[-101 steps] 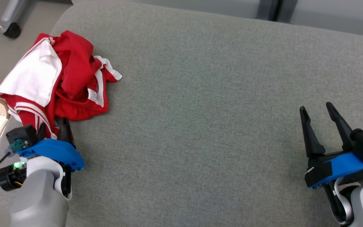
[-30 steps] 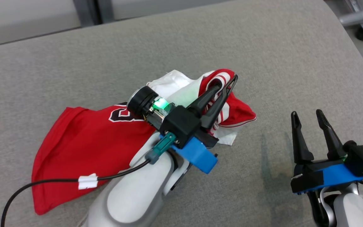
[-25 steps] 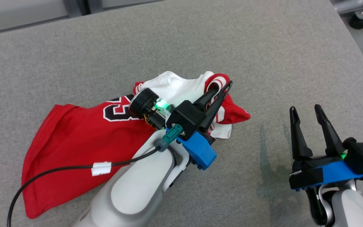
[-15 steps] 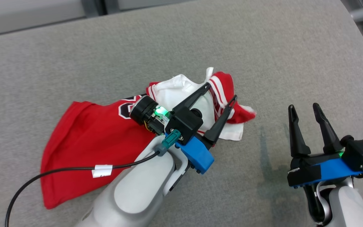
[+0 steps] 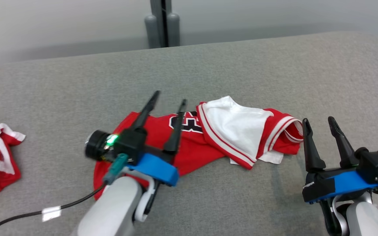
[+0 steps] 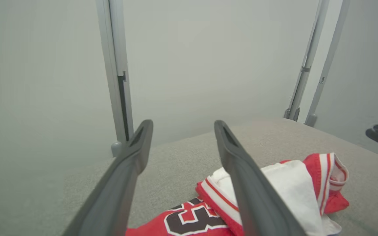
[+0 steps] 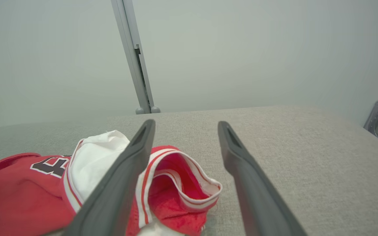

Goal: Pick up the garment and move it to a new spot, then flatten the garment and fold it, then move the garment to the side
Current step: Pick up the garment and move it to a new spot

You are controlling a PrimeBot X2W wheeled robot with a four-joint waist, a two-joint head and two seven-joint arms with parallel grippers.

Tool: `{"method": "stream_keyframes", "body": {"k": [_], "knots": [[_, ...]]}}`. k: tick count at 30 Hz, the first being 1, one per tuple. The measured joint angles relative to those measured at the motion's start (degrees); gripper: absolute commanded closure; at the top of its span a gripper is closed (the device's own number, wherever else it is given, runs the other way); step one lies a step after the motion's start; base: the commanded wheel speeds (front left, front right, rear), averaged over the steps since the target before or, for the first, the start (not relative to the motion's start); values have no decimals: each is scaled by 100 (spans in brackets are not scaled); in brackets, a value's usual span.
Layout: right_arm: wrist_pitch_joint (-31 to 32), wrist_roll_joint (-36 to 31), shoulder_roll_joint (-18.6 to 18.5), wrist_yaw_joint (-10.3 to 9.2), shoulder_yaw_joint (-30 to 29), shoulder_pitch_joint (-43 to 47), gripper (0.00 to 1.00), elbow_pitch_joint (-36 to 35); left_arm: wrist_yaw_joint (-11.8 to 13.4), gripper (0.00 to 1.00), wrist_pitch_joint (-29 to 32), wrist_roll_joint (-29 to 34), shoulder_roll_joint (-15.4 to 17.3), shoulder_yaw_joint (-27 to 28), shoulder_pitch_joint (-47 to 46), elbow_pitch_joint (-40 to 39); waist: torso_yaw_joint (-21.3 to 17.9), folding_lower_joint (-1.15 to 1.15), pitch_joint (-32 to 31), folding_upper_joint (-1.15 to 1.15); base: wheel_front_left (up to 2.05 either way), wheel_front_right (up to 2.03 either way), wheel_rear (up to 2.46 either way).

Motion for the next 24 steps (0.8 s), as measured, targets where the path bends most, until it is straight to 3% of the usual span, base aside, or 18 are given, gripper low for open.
{"method": "stream_keyframes", "body": {"k": [8, 16, 24], "knots": [[188, -70, -2, 0, -85, 311, 0, -185, 320, 0, -1, -247, 390, 1023, 783, -344, 390, 0, -340, 0, 0, 0, 0], [370, -99, -1, -1, -119, 592, 0, -323, 209, 0, -1, -371, 810, 1526, 1363, -369, 620, 0, -630, 0, 0, 0, 0], [486, -96, 0, 0, -57, 817, 0, -377, 68, 0, 136, -387, 1126, 1419, 1773, -282, 610, 0, -854, 0, 0, 0, 0]]}}
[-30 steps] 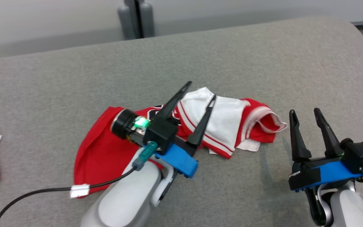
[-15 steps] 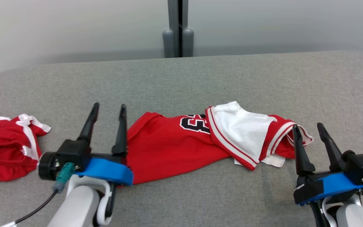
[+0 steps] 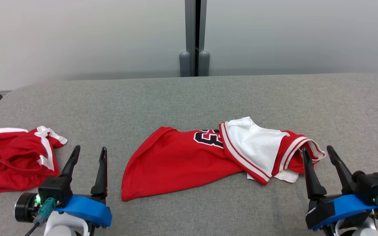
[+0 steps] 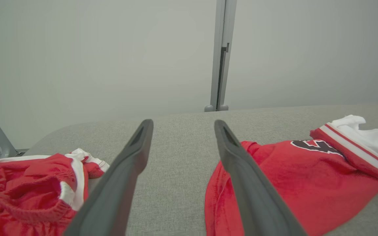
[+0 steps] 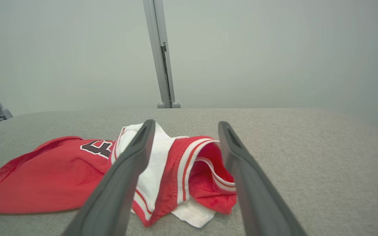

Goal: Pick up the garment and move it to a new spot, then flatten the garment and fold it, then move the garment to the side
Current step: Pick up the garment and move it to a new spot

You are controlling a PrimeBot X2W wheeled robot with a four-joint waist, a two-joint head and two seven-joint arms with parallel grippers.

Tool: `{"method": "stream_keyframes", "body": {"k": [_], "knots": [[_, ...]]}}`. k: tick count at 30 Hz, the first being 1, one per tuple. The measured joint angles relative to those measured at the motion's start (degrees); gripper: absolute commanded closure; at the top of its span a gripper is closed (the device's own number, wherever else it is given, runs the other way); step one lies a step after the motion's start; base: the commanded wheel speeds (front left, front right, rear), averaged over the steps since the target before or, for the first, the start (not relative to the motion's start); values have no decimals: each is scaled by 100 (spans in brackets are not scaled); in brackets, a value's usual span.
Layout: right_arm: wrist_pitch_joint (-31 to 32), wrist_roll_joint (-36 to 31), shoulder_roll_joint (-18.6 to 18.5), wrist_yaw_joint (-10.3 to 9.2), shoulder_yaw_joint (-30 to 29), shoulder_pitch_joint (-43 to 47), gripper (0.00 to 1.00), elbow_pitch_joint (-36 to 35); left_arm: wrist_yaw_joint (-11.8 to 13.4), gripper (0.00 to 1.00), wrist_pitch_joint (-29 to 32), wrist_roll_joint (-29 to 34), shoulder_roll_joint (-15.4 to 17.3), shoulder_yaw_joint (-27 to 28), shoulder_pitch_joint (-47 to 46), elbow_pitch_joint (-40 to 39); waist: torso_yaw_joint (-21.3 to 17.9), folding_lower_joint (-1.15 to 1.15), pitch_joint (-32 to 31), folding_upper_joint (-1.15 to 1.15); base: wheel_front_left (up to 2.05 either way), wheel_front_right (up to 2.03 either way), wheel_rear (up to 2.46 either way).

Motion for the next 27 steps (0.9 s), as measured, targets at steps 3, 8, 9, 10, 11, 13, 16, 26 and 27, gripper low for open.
{"method": "stream_keyframes", "body": {"k": [3, 8, 9, 10, 11, 13, 16, 26, 27], "knots": [[41, 1, 0, -1, -5, 107, 0, -15, 4, 0, -1, 36, 43, -37, 116, -22, -32, 0, -70, 0, 0, 0, 0], [91, 1, 0, -1, 11, 253, 0, -44, 48, 0, -2, 32, 52, -65, 316, -38, -69, 0, -200, 0, 0, 0, 0], [98, 1, 0, 0, 10, 285, 0, -49, 49, 0, -2, 27, 53, -66, 342, -46, -76, 0, -224, 0, 0, 0, 0], [105, 1, 0, -1, 14, 308, 0, -52, 55, 0, -5, 22, 58, -66, 365, -55, -83, 0, -245, 0, 0, 0, 0], [130, 1, 0, -1, 19, 316, 0, -59, 60, 0, -7, 19, 65, -63, 390, -62, -91, 0, -261, 0, 0, 0, 0], [146, 1, 0, -1, 31, 322, 0, -81, 75, 0, -8, 4, 70, -62, 421, -67, -103, 0, -292, 0, 0, 0, 0], [159, 1, 0, 0, 48, 362, 0, -105, 103, 0, -9, -9, 76, -63, 450, -75, -119, 0, -330, 0, 0, 0, 0], [248, -5, 0, -1, 56, 408, 0, -165, 174, 0, -4, -55, 80, -81, 520, -70, -180, 0, -383, 0, 0, 0, 0], [249, -7, 0, -1, 57, 409, 0, -168, 178, 0, -4, -64, 80, -82, 522, -69, -186, 0, -383, 0, 0, 0, 0]]}}
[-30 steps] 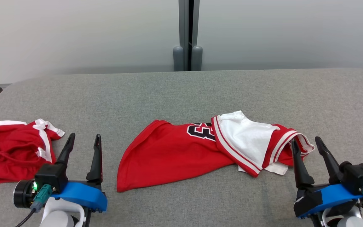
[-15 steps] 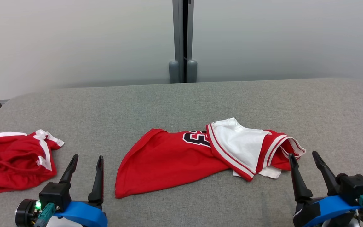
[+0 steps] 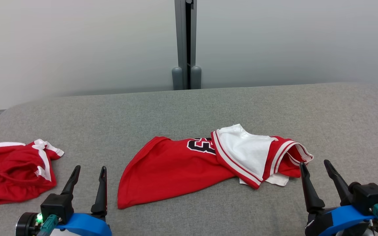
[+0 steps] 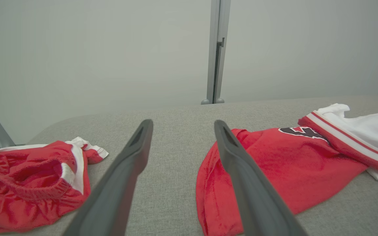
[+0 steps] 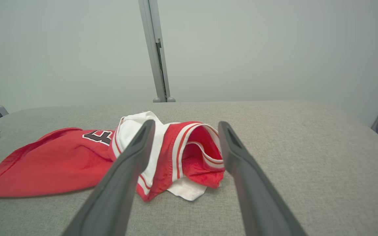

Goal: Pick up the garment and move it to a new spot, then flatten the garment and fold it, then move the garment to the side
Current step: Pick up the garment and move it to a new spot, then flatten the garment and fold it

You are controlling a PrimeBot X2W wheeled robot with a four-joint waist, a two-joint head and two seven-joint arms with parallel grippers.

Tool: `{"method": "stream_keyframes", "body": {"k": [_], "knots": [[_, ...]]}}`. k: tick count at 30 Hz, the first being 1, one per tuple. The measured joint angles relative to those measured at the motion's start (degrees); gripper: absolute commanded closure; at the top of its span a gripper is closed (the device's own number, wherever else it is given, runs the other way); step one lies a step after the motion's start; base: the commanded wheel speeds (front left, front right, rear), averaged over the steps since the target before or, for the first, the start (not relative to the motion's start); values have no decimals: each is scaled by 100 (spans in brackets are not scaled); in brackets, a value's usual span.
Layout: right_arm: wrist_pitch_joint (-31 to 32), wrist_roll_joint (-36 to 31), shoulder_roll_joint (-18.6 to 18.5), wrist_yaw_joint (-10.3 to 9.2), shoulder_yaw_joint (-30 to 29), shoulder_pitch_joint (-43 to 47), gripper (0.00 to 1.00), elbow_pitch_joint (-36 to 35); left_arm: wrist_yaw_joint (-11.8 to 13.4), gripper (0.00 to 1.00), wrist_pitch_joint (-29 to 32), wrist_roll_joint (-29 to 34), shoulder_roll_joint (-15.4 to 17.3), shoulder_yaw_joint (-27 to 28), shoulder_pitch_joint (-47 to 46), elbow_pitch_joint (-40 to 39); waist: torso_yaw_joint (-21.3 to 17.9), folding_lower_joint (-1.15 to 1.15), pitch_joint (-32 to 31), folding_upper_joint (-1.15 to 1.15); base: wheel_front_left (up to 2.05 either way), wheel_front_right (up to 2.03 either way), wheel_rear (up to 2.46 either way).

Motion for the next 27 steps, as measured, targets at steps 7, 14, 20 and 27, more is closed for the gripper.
{"method": "stream_keyframes", "body": {"k": [7, 14, 20, 27], "knots": [[24, 1, 1, 0, -2, -1, 0, -23, 26, 0, 4, -9, 7, -23, 4, 7, -23, 1, 42, 1, 0, 0, 0], [100, 9, -23, 1, 118, -48, 0, 94, 66, 0, -2, 10, 0, -52, -158, -15, -12, 0, 215, 1, 0, 0, 0], [147, 73, -77, 0, 491, -321, 0, 533, 74, 0, -33, 108, -48, -76, -478, -99, 38, 1, 605, 1, 0, 0, 0], [-20, 234, -116, 0, 876, -924, 0, 1402, 70, 0, -88, 220, -131, -80, -853, -119, 197, 2, 1109, 2, 0, 0, 0]]}}
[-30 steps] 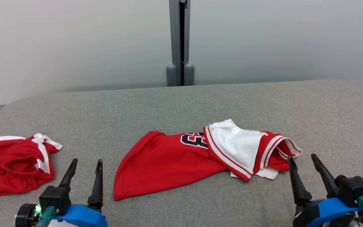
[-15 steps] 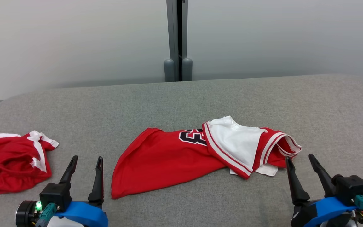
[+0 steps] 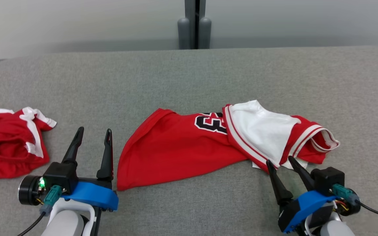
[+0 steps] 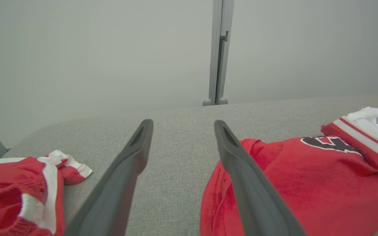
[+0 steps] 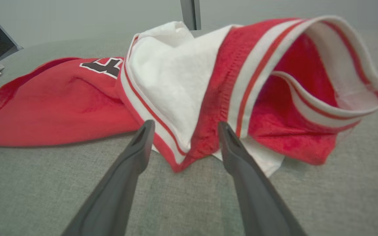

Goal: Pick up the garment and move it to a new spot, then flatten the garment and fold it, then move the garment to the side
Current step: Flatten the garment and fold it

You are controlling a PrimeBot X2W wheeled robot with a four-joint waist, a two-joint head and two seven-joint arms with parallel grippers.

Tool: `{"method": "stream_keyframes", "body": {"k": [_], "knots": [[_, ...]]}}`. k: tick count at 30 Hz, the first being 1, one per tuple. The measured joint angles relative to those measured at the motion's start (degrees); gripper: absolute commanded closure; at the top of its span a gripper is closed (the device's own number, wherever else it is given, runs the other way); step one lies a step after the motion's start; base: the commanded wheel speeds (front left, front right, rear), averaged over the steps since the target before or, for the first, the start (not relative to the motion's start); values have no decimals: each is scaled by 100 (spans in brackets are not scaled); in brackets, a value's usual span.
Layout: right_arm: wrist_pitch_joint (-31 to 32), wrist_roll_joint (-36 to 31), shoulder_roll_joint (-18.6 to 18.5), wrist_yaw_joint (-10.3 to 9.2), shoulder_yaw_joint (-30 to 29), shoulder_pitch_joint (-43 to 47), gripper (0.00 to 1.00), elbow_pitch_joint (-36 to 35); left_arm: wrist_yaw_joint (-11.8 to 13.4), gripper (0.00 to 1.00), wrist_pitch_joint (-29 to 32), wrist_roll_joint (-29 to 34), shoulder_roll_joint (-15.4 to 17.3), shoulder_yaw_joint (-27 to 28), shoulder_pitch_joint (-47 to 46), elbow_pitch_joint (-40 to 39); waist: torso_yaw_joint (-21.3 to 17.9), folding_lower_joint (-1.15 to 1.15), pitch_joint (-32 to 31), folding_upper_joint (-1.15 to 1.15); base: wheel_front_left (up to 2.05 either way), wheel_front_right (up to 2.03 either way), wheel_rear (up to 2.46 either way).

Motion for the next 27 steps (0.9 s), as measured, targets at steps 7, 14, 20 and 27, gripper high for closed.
{"method": "stream_keyframes", "body": {"k": [7, 14, 20, 27], "knots": [[-271, 200, -80, 0, 328, -412, 100, 563, -49, 0, -26, 65, -112, 12, -136, 125, 165, 0, 193, 0, 0, 0, 0], [-747, 280, -285, 0, 455, -485, 100, 133, -51, 0, -43, 122, -135, 109, -136, 181, 102, -2, 74, 0, 0, 0, 0], [-727, 264, -590, 0, 280, -707, 100, -956, 2, 0, -43, 181, -124, 178, -99, 129, -30, -2, 5, 0, 0, 0, 0], [-403, 339, -913, 1, 80, -1358, 100, -1125, 12, 0, -43, 238, -157, 199, -115, 42, -48, -2, 119, 0, 0, 0, 0]]}}
